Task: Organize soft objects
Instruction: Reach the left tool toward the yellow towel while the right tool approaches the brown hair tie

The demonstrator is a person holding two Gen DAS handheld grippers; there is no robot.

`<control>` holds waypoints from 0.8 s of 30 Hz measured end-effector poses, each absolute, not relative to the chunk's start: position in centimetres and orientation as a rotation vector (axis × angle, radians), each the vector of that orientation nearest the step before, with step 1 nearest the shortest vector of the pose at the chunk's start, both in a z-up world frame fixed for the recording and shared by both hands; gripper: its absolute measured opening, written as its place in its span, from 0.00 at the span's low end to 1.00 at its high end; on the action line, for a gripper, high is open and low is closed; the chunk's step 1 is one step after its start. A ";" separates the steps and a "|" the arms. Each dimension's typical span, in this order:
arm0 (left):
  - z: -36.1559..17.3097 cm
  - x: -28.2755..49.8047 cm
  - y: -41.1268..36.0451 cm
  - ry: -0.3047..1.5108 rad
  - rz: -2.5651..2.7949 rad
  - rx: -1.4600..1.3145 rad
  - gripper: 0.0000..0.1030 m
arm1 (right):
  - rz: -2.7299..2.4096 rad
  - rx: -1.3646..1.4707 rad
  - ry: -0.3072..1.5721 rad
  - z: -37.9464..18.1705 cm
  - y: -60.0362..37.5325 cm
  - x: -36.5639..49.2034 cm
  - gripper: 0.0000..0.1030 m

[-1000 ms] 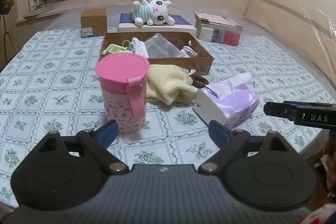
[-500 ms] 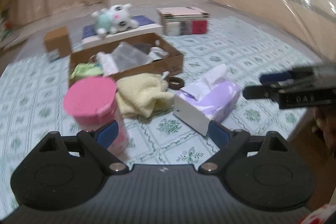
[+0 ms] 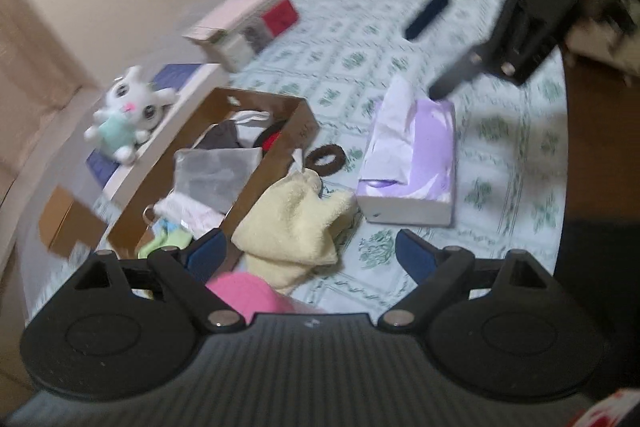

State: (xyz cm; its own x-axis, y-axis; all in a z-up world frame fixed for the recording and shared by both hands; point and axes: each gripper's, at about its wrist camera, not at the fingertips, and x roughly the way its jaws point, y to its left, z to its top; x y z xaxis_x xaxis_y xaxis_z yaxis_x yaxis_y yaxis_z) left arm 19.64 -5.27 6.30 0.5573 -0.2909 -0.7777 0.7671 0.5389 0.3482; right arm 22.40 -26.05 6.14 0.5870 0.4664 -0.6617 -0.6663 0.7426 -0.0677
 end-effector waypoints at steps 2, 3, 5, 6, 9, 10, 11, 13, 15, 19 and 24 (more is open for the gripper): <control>6.2 21.3 -5.9 0.762 -0.744 0.819 0.87 | 0.701 -0.379 0.680 6.1 -25.7 23.8 0.64; 6.0 22.1 -6.2 0.784 -0.766 0.845 0.87 | 0.716 -0.403 0.690 6.1 -25.6 24.6 0.64; 5.6 23.5 -6.8 0.822 -0.799 0.877 0.85 | 0.735 -0.447 0.702 6.1 -25.2 26.0 0.64; 5.4 24.3 -7.1 0.843 -0.814 0.892 0.84 | 0.743 -0.464 0.711 6.1 -25.0 26.7 0.64; 4.6 26.1 -8.1 0.874 -0.848 0.947 0.84 | 0.765 -0.506 0.736 5.7 -24.6 28.8 0.64; 4.3 26.6 -8.4 0.885 -0.858 0.962 0.84 | 0.772 -0.517 0.744 5.6 -24.4 29.4 0.64; 3.9 27.2 -8.7 0.900 -0.871 0.972 0.84 | 0.780 -0.526 0.754 5.3 -24.3 30.1 0.64; 3.1 28.2 -9.1 0.933 -0.893 0.977 0.84 | 0.792 -0.522 0.774 4.9 -24.2 31.3 0.64; 2.2 29.2 -9.3 0.955 -0.912 0.979 0.84 | 0.805 -0.504 0.801 4.3 -24.2 32.6 0.64; 0.3 31.1 -9.7 1.001 -0.944 0.983 0.84 | 0.829 -0.494 0.839 3.0 -23.9 34.4 0.64; -1.8 32.9 -10.2 1.053 -0.994 0.986 0.84 | 0.850 -0.483 0.885 1.3 -23.3 36.1 0.63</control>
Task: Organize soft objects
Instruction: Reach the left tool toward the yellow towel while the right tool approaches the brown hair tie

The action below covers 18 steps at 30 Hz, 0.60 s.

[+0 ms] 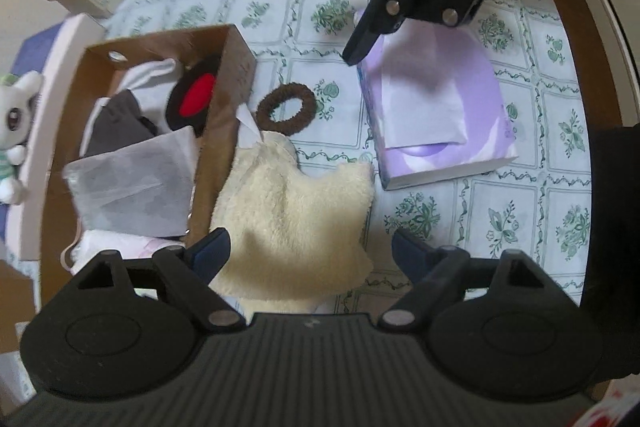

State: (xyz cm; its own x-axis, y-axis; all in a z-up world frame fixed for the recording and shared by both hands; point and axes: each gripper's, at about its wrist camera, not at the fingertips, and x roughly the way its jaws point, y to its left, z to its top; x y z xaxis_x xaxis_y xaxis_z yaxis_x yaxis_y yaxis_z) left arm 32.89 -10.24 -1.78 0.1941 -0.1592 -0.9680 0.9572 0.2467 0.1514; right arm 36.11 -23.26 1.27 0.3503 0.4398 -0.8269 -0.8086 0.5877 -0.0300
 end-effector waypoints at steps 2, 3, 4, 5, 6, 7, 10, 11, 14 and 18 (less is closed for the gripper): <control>-2.4 33.6 -10.3 1.070 -1.008 0.971 0.83 | 0.853 -0.477 0.895 0.7 -23.1 36.7 0.63; -2.7 33.9 -10.4 1.080 -1.015 0.967 0.81 | 0.854 -0.470 0.903 0.4 -23.0 37.0 0.63; -3.0 34.2 -10.5 1.088 -1.019 0.968 0.81 | 0.858 -0.464 0.909 0.2 -22.9 37.2 0.63; -3.3 34.4 -10.5 1.093 -1.023 0.972 0.81 | 0.862 -0.459 0.916 0.0 -22.8 37.4 0.63; -3.6 34.7 -10.6 1.098 -1.027 0.981 0.81 | 0.865 -0.456 0.922 -0.2 -22.7 37.5 0.63; -3.9 34.8 -10.6 1.101 -1.028 0.987 0.81 | 0.869 -0.454 0.929 -0.5 -22.6 37.7 0.63; -4.7 35.3 -10.7 1.108 -1.020 1.004 0.81 | 0.879 -0.454 0.947 -1.2 -22.3 38.3 0.63; -5.0 35.5 -10.8 1.115 -1.018 1.005 0.81 | 0.882 -0.454 0.953 -1.4 -22.2 38.5 0.63; -5.9 36.2 -10.7 1.139 -1.003 1.010 0.76 | 0.889 -0.458 0.973 -2.1 -21.7 39.0 0.63; -6.8 37.0 -10.4 1.172 -0.982 1.010 0.71 | 0.893 -0.471 1.002 -3.0 -20.9 39.7 0.63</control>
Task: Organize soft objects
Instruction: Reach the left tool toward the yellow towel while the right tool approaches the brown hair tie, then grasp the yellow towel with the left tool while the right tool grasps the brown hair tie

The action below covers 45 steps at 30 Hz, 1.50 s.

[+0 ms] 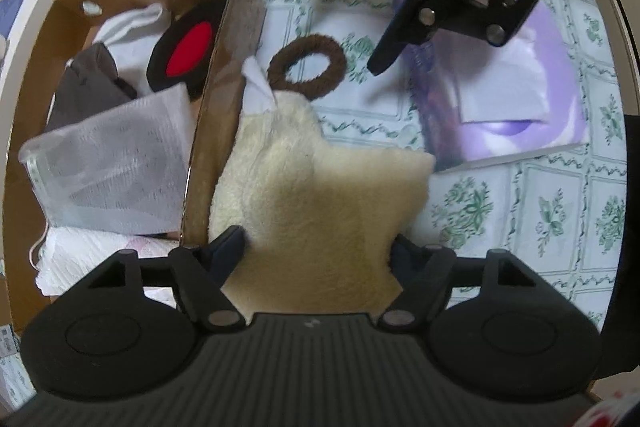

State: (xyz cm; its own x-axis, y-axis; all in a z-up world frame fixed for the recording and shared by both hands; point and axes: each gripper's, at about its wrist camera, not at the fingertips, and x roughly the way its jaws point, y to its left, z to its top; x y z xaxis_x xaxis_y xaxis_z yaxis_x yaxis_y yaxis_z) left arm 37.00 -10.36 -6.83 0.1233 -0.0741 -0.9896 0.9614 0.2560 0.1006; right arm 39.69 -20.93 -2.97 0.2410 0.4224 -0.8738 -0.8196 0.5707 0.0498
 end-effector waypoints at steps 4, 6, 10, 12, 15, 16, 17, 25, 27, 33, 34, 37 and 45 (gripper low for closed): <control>-7.5 37.2 -10.1 1.192 -0.980 1.011 0.64 | 0.885 -0.500 1.032 -4.0 -20.2 40.4 0.63; -7.5 37.3 -10.1 1.198 -0.982 1.012 0.58 | 0.884 -0.506 1.049 -4.5 -19.8 40.8 0.63; -7.5 37.6 -10.3 1.221 -0.992 1.013 0.43 | 0.887 -0.507 1.086 -5.2 -19.2 41.6 0.63; -7.7 37.8 -10.6 1.223 -0.996 1.025 0.38 | 0.891 -0.517 1.097 -5.6 -18.7 41.8 0.61; -7.8 37.9 -10.7 1.230 -0.992 1.021 0.29 | 0.891 -0.539 1.116 -6.3 -18.0 41.9 0.53; -7.8 37.8 -10.5 1.231 -0.994 1.019 0.26 | 0.886 -0.548 1.117 -6.5 -17.9 41.9 0.51; -7.6 37.9 -10.6 1.232 -0.991 1.016 0.24 | 0.876 -0.558 1.117 -6.6 -17.7 41.9 0.48; -5.6 37.4 -10.3 1.189 -0.977 0.972 0.15 | 0.811 -0.535 1.080 -5.9 -18.8 41.9 0.13; -4.5 37.3 -10.0 1.173 -0.973 0.936 0.15 | 0.797 -0.522 1.059 -5.0 -19.3 41.5 0.12; 0.0 35.8 -9.0 1.105 -0.944 0.829 0.14 | 0.757 -0.455 0.989 -0.9 -20.4 39.6 0.12; 0.8 35.5 -8.9 1.088 -0.935 0.809 0.14 | 0.746 -0.438 0.975 -0.1 -20.6 39.2 0.12; 3.4 34.5 -8.7 1.044 -0.911 0.751 0.14 | 0.714 -0.386 0.935 2.4 -21.1 38.1 0.12; 10.3 32.0 -7.6 0.952 -0.790 0.635 0.14 | 0.638 -0.311 0.826 8.7 -21.2 34.0 0.12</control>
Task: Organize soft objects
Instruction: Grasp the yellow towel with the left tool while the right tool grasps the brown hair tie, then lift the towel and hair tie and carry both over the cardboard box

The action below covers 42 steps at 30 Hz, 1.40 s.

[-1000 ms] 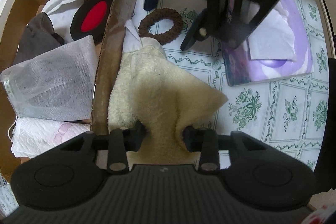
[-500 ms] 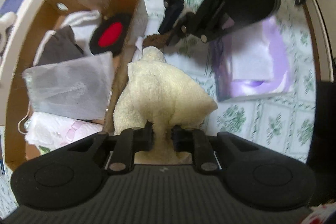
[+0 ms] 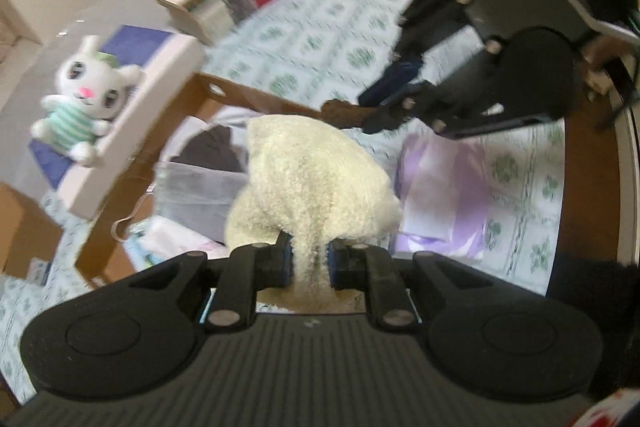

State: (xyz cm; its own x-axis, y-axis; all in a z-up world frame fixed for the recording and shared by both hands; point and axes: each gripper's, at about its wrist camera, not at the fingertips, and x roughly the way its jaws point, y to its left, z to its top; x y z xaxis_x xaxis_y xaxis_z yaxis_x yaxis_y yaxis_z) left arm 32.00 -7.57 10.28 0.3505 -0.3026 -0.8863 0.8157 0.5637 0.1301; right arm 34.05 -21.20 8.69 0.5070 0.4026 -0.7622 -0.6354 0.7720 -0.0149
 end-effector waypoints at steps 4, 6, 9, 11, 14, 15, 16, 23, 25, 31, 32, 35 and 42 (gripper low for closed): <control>12.9 31.4 -6.4 0.912 -0.715 0.596 0.14 | 0.609 -0.287 0.773 11.7 -21.2 32.6 0.12; 13.8 31.2 -5.8 0.900 -0.681 0.582 0.14 | 0.596 -0.286 0.751 12.9 -21.0 32.1 0.12; 15.0 31.4 -5.1 0.877 -0.629 0.569 0.14 | 0.586 -0.278 0.731 14.0 -20.9 31.6 0.12; 15.7 31.7 -4.5 0.866 -0.598 0.561 0.14 | 0.581 -0.277 0.725 14.3 -20.8 31.5 0.12; 16.1 32.7 -3.6 0.856 -0.549 0.556 0.14 | 0.573 -0.271 0.720 14.2 -20.8 32.0 0.12; 16.2 33.0 -3.2 0.854 -0.534 0.556 0.14 | 0.567 -0.268 0.720 14.2 -20.8 32.3 0.12; 16.3 33.4 -2.8 0.852 -0.516 0.553 0.14 | 0.563 -0.262 0.720 14.1 -20.9 32.7 0.12; 16.3 37.4 0.3 0.832 -0.373 0.485 0.14 | 0.529 -0.222 0.716 13.2 -20.9 35.6 0.12; 15.8 38.5 1.0 0.831 -0.335 0.478 0.14 | 0.529 -0.209 0.715 12.8 -20.8 36.5 0.12; 11.6 41.9 2.3 0.870 -0.254 0.473 0.14 | 0.532 -0.190 0.730 10.7 -20.2 38.8 0.12; 10.5 42.5 2.3 0.885 -0.251 0.475 0.14 | 0.536 -0.188 0.737 10.2 -20.1 39.2 0.12; 7.4 43.8 2.3 0.932 -0.271 0.453 0.14 | 0.543 -0.183 0.757 8.6 -20.0 40.3 0.12; 2.5 46.7 1.5 0.983 -0.337 0.362 0.14 | 0.530 -0.159 0.790 5.1 -20.1 42.7 0.12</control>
State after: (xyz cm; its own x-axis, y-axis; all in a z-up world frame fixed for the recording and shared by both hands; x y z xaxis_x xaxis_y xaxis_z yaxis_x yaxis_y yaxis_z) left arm 46.71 1.51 2.48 0.5124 -0.1118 -0.8514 0.4334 0.8896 0.1440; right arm 42.74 -20.15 5.12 0.5812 0.3935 -0.7124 -0.5096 0.8584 0.0583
